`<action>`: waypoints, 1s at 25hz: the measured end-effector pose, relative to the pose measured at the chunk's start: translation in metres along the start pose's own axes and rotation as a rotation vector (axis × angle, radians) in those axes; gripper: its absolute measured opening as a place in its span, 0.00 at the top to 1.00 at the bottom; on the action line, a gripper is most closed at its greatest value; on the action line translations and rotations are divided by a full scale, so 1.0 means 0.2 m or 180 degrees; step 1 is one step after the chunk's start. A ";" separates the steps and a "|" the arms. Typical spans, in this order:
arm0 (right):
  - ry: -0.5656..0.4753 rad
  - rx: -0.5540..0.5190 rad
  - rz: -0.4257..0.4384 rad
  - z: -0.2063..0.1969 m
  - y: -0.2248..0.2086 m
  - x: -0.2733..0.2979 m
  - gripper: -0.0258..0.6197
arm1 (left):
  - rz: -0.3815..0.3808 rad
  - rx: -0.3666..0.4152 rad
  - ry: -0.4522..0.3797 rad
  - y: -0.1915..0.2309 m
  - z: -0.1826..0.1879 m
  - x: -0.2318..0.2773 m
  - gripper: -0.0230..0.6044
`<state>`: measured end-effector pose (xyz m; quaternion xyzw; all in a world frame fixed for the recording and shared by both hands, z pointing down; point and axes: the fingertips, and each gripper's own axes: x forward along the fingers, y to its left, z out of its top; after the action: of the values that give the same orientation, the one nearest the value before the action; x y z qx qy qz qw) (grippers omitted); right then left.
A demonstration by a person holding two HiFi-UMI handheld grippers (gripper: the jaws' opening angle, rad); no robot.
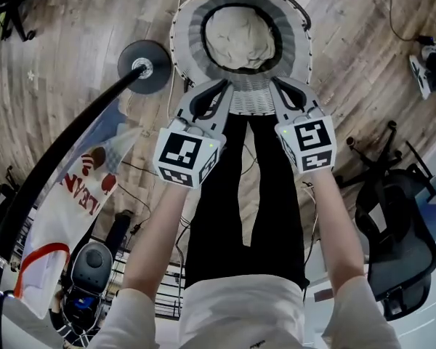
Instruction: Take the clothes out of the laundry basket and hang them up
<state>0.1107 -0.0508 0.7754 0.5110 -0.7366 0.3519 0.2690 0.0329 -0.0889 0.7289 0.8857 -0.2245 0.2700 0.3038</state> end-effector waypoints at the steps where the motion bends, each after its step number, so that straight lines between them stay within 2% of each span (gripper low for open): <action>1: 0.0020 -0.0006 0.0011 -0.02 0.00 0.04 0.95 | -0.0014 -0.0028 0.0010 0.01 -0.03 0.01 0.90; 7: 0.0213 -0.0095 0.0059 -0.16 -0.05 0.25 0.95 | -0.0058 -0.0070 0.0065 0.06 -0.18 0.13 0.90; 11: 0.0246 -0.0069 0.0052 -0.23 -0.10 0.39 0.95 | 0.0020 -0.0087 0.0098 0.15 -0.24 0.23 0.90; 25: 0.0416 -0.0175 0.0210 -0.38 -0.18 0.95 0.95 | 0.0114 -0.0061 0.0043 0.44 -0.22 0.37 0.90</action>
<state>0.0845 -0.1065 0.9736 0.4548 -0.7433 0.3728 0.3188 0.0249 -0.1406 0.8403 0.8767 -0.2409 0.2792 0.3089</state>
